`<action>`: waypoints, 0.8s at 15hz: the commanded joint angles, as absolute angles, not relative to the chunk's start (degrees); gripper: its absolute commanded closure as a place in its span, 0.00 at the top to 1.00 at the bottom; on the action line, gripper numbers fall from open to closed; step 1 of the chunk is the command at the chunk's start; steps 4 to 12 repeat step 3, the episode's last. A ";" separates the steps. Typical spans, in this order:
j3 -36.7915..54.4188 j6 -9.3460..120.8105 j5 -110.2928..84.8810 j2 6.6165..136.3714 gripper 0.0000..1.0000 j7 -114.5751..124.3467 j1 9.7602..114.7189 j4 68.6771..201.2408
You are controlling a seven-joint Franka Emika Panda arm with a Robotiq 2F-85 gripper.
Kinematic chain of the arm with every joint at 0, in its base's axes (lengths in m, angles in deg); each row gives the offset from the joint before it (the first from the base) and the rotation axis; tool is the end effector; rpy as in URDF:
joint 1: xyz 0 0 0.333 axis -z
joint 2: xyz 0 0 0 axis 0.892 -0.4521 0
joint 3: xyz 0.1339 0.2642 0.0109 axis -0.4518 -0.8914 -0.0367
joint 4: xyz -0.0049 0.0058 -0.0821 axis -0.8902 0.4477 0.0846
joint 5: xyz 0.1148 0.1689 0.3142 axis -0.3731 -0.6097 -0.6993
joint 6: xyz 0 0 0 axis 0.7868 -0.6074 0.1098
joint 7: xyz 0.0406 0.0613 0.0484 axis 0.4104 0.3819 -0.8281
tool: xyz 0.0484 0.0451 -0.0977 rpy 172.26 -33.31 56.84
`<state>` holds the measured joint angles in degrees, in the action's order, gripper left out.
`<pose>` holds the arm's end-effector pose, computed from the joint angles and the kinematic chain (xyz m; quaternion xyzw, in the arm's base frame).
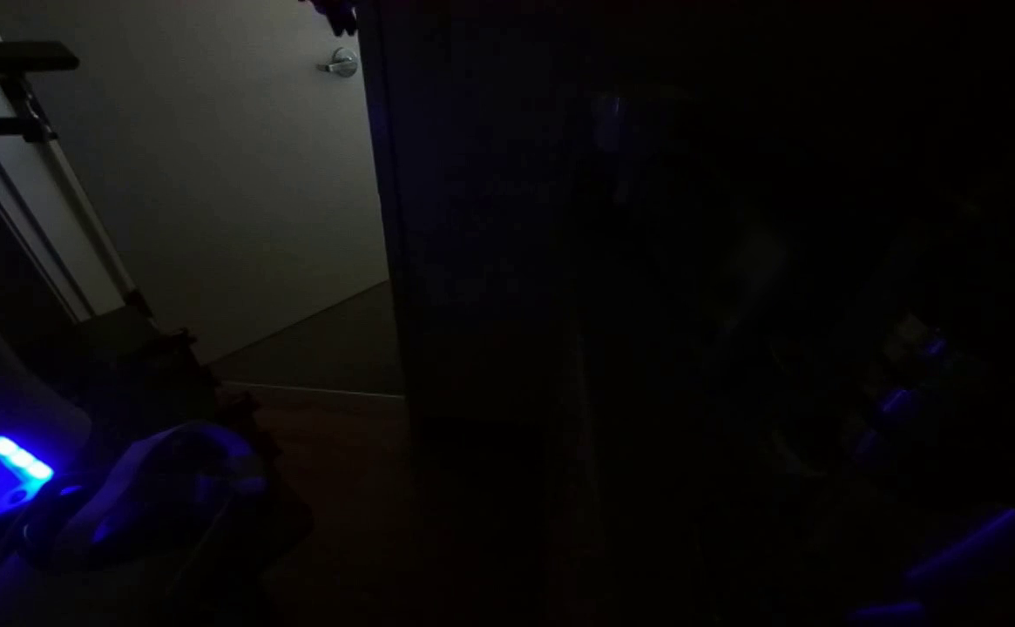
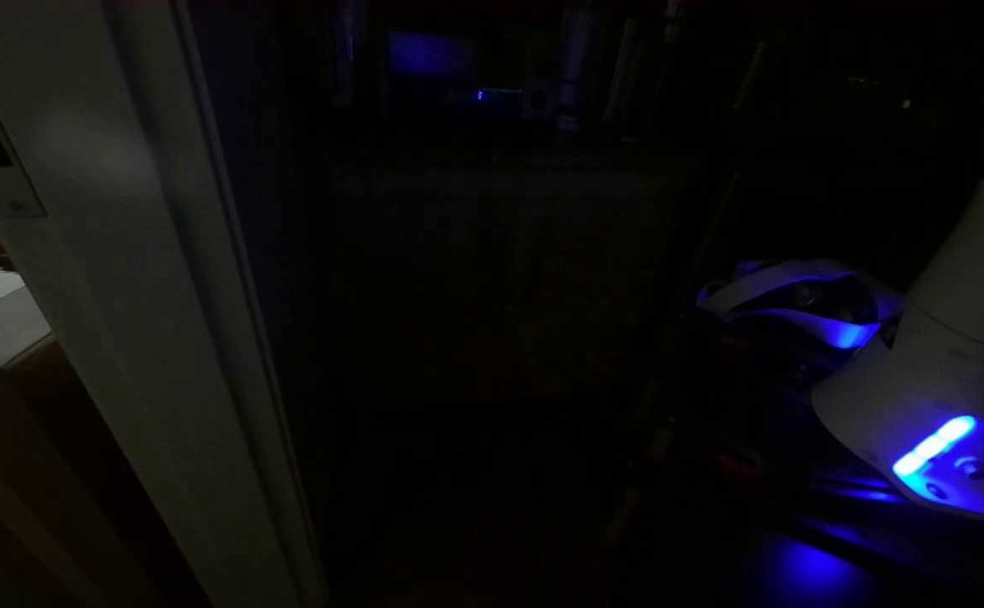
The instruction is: Flip the switch on the wall
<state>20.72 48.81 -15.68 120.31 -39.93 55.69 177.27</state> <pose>0.4136 -0.0763 0.5508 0.9366 0.2714 0.2212 0.0160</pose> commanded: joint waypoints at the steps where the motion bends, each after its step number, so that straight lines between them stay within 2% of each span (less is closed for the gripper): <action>1: 19.25 47.48 -16.76 122.24 0.22 -40.53 56.96 177.94; 2: 19.17 47.05 -16.74 123.83 0.31 -40.48 56.82 178.68; 3: 19.21 46.97 -16.71 124.66 0.32 -40.45 56.76 179.21; 12: 19.21 46.97 -16.71 124.66 0.32 -40.45 56.76 179.21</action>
